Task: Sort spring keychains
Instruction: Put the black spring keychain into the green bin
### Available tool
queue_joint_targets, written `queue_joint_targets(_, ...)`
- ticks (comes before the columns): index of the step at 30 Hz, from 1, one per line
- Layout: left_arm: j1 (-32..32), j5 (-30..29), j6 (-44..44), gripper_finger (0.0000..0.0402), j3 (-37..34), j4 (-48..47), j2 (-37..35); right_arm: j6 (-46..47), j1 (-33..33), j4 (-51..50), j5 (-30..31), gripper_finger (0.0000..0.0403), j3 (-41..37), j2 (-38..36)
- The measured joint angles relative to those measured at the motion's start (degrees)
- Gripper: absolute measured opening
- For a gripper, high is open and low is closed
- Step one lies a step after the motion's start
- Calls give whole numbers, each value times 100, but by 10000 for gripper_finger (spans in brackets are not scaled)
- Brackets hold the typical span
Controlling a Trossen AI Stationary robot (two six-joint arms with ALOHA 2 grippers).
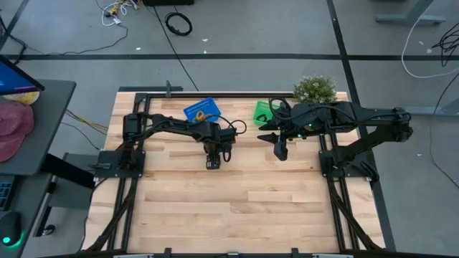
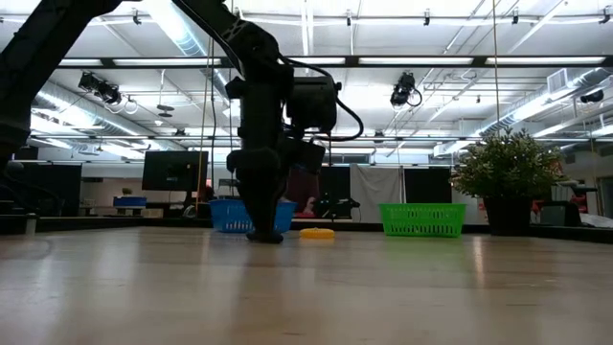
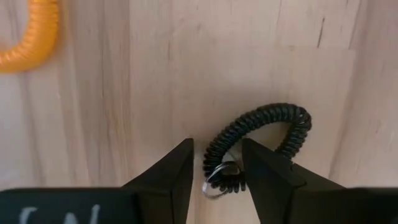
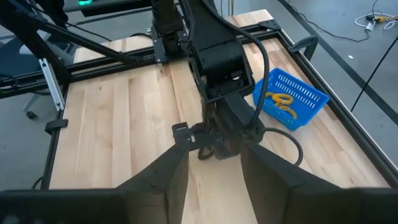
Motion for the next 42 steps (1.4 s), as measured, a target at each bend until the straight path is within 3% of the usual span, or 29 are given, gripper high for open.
queue_joint_targets(4,2,4,48,117,2,-11,2,1,0,-3,0,151,0,0)
queue_joint_targets(12,2,18,175,14,9,-48,-1,-13,0,-4,-2,151,0,0)
queue_joint_targets(21,-6,-9,194,8,-18,-354,-281,-17,0,-11,0,151,0,0)
queue_joint_targets(34,-5,-764,-356,7,-2,-437,-2325,-103,0,-11,0,151,0,0)
queue_joint_targets(42,-5,-1706,-1016,6,-2,453,-3646,-104,0,16,1,151,0,0)
